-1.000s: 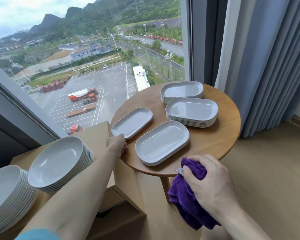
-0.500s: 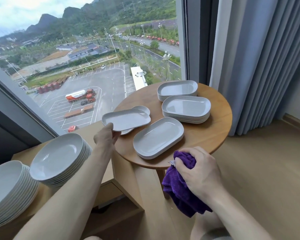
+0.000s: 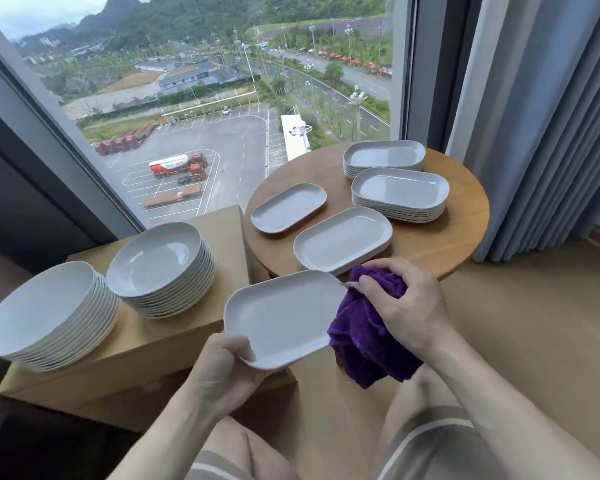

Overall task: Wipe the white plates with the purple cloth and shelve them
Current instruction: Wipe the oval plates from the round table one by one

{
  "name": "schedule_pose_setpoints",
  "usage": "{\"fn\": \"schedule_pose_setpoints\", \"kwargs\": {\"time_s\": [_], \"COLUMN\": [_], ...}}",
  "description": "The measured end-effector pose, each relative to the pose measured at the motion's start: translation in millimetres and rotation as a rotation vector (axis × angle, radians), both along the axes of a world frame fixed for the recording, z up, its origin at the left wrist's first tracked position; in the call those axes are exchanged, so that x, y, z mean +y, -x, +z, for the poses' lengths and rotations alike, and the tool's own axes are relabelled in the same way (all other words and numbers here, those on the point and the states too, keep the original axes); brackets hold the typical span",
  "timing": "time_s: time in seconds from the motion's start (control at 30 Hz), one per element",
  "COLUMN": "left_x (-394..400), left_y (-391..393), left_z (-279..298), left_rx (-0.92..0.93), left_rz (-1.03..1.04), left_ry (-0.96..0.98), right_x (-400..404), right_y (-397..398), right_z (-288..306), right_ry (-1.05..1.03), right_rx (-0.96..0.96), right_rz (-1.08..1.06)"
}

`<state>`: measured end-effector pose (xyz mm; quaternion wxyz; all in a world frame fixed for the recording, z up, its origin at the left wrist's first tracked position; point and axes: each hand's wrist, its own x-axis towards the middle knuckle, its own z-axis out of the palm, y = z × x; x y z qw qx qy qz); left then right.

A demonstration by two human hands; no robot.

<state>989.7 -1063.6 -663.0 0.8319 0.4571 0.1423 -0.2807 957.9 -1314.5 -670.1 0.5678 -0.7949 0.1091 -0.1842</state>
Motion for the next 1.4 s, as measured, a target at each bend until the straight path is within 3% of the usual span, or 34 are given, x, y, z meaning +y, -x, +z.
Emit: {"fn": "schedule_pose_setpoints", "kwargs": {"time_s": [0.1,0.2,0.27,0.37,0.43,0.63,0.83,0.93,1.17,1.4], "left_x": [11.5,14.0,13.0,11.7,16.2,24.4,18.1,14.4,13.3,11.3], "left_y": [21.7,36.8,41.9,44.6,44.6,42.4,47.6,46.2,43.5,48.0], "left_z": [-7.5,-10.3,-10.8,-9.9,-10.0,-12.5,-13.0,-16.2,-21.3,-24.0], "left_rx": [-0.001,-0.022,-0.056,-0.096,-0.103,-0.141,-0.147,-0.056,0.159,0.182], "left_rz": [-0.044,-0.111,-0.147,-0.181,-0.183,-0.26,-0.321,-0.269,-0.074,-0.037], "left_ry": [-0.037,-0.009,0.003,0.022,0.047,0.118,0.138,0.035,0.049,0.092], "right_x": [8.7,18.6,26.8,43.1,57.3,79.1,103.1,109.9,115.7,115.5], "right_y": [1.3,0.5,3.6,13.3,19.5,25.7,44.4,49.7,55.0,57.4], "right_z": [4.4,-0.7,-7.5,-15.7,-20.6,-22.8,-20.3,-17.2,-8.1,-6.9], "right_ry": [-0.179,-0.178,-0.079,0.259,0.465,0.546,0.469,0.442,0.369,0.469], "right_rx": [-0.016,0.054,0.18,0.361,0.378,0.214,0.094,0.045,0.012,0.01], "right_rz": [0.074,0.115,0.214,0.397,0.432,0.333,0.44,0.491,0.572,0.651]}}
